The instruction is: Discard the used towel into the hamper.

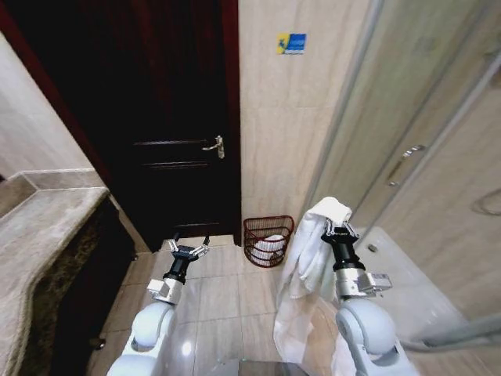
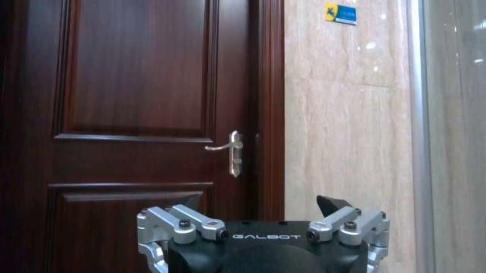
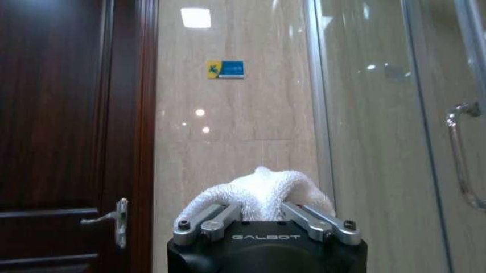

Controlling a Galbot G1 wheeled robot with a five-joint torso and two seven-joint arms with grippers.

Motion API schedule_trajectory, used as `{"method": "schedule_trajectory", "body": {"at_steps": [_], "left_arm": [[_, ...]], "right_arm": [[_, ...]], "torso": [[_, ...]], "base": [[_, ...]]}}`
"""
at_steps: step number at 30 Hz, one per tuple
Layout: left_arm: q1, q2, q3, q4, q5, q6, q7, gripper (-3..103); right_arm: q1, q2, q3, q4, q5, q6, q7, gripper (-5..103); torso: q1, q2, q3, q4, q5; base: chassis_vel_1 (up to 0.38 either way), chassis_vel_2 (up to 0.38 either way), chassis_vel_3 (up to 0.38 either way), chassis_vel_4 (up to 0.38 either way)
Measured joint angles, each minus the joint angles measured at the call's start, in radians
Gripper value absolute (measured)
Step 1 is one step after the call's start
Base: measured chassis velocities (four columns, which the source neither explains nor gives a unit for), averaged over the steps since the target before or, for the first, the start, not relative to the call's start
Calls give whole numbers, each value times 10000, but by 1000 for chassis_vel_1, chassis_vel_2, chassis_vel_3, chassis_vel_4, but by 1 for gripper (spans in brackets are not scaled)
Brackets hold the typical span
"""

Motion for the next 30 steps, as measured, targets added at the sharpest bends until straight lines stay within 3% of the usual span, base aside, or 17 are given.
{"method": "schedule_trajectory", "body": {"at_steps": [6,13,16,17,21,22,26,27,30], "left_arm": [[20,-4,-30,-16,27,27,0,100],[297,-229,-182,-128,96,143,-55,100],[466,-471,-272,-174,267,175,-178,100],[466,-471,-272,-174,267,175,-178,100],[1007,-793,-604,-453,103,106,-396,100],[1007,-793,-604,-453,103,106,-396,100],[1139,-1251,-814,-413,85,-112,-966,100],[1139,-1251,-814,-413,85,-112,-966,100],[1494,-1268,-821,-532,125,-200,-1164,100]], "right_arm": [[264,-200,76,-38,334,-98,178,8],[1237,-1270,207,-9,1707,-784,576,8],[2238,-2359,285,-24,3125,-1177,955,8],[2238,-2359,285,-24,3125,-1177,955,8],[4129,-4106,128,-477,5111,-1469,1599,8],[4129,-4106,128,-477,5111,-1469,1599,8],[6670,-5696,-170,-1161,7415,-1896,2126,8],[6670,-5696,-170,-1161,7415,-1896,2126,8],[8760,-6764,-280,-1924,8852,-2270,1993,8]], "torso": [[4,-1,1,-3,1],[-6,1,-2,-3,3],[-5,1,-2,-4,3],[-5,1,-2,-4,3],[-1,0,0,-2,6],[-1,0,0,-2,6],[-1,0,1,-1,3],[-1,0,1,-1,3],[-1,0,0,0,-4]], "base": [[-45,45,39,-60],[0,0,0,0],[0,0,0,0],[0,0,0,0],[0,0,0,0],[0,0,0,0],[0,0,0,0],[0,0,0,0],[0,0,0,0]]}}
